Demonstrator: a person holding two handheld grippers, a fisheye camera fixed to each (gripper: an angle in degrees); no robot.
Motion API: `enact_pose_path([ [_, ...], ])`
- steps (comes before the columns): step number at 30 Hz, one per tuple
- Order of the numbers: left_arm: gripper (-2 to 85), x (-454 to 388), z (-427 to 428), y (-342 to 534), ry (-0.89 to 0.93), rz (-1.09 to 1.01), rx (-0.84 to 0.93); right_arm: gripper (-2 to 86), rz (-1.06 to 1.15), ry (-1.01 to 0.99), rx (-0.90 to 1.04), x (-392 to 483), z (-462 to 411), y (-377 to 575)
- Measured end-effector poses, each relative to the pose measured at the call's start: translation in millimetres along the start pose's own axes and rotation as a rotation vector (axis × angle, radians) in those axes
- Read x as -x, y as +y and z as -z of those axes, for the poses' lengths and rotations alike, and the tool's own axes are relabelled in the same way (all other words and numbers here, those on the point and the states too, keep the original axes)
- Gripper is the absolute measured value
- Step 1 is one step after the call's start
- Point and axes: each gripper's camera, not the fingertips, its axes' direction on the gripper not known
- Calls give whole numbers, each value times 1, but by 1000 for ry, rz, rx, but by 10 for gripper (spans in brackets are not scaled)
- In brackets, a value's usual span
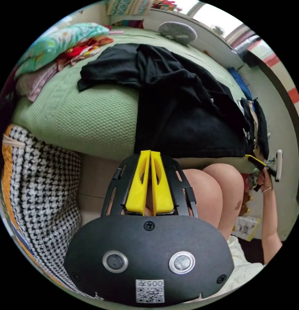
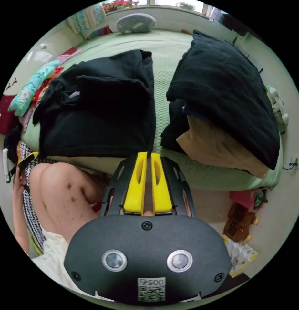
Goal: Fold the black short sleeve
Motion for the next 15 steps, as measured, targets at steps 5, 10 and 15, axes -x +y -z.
enact_pose_path([
  [5, 6, -6, 29, 8, -30, -56, -94, 30, 50, -67, -23, 2, 22, 16],
  [10, 43, -39, 54, -3, 3, -164, -212, 37, 124, -149, -119, 34, 48, 0],
  [15, 77, -73, 59, -30, -5, -295, -294, 91, 247, -135, -194, 74, 60, -34],
])
